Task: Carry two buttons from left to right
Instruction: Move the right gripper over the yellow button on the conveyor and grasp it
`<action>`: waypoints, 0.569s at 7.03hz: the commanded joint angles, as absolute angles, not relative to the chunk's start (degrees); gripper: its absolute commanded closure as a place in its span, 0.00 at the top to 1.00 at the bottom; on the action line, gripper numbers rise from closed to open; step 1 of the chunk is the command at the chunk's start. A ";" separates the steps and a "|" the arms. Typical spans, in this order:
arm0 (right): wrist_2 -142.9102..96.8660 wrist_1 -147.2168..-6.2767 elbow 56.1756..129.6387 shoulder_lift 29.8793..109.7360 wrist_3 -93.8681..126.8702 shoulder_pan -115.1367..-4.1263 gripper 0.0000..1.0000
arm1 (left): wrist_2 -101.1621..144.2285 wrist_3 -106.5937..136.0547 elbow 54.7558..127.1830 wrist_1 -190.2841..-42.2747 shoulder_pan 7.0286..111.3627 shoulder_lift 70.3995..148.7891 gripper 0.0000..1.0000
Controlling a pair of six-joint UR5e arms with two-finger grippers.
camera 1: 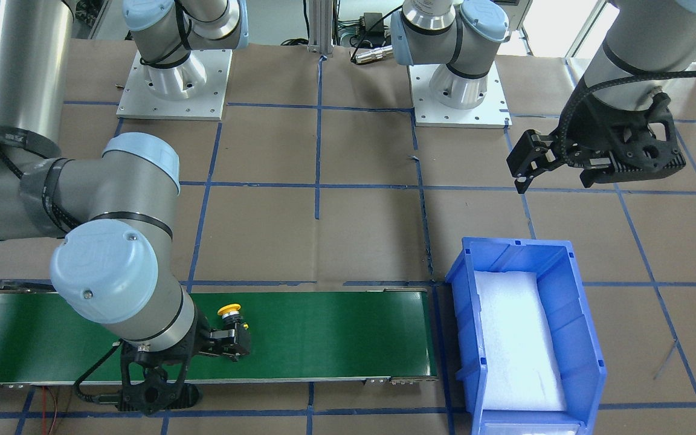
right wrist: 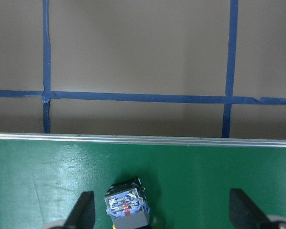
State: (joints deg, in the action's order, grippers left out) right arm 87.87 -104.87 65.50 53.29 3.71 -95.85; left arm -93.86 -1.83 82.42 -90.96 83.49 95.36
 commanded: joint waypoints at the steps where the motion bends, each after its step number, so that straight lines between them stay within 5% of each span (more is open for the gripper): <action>1: 87.80 -105.38 68.36 52.73 3.69 -95.89 0.99 | -93.87 -1.76 82.44 -90.97 83.50 95.36 1.00; 4: 87.89 -107.40 71.98 52.74 3.34 -95.80 0.97 | -93.87 -1.76 82.44 -90.97 83.50 95.36 1.00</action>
State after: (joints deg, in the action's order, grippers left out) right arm 87.88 -107.09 71.18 52.87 3.50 -95.87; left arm -93.87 -1.76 82.44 -90.97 83.50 95.36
